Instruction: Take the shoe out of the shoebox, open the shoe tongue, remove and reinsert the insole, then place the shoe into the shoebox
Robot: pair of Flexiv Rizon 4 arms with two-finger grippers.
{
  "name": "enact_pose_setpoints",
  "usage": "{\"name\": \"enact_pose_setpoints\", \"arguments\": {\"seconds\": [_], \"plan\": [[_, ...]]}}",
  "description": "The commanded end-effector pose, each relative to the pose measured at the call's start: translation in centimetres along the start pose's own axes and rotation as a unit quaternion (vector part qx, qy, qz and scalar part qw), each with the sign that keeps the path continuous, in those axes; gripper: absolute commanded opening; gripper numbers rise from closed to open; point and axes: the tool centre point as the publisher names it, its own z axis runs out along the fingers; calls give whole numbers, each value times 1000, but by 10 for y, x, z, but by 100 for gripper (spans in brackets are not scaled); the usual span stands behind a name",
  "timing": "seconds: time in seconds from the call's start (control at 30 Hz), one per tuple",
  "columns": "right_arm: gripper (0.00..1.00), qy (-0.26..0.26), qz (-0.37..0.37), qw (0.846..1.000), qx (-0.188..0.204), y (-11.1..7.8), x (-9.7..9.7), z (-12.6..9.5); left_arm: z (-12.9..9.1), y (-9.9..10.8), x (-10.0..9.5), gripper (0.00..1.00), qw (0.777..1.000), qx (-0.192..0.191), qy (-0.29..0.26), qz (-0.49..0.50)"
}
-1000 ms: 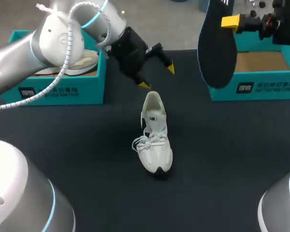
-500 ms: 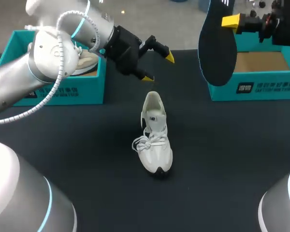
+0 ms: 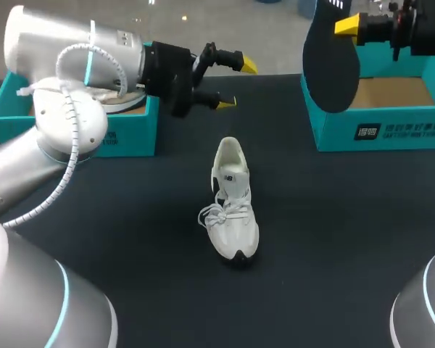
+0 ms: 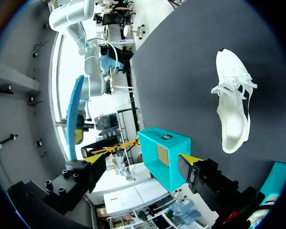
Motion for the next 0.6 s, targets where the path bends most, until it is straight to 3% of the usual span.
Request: {"name": "enact_pose_setpoints", "arguments": {"seconds": [0.03,0.33,0.6], "plan": [[0,2,11,1000,15,11,-9,11,-7,-2,-5,100,998,3,-68,6],[0,-37,50,997,43,13,-22,36,0,-4,-29,100,993,9,-119,21],[0,-46,82,994,57,8,-15,57,6,7,-43,100,987,1,-156,38]]}}
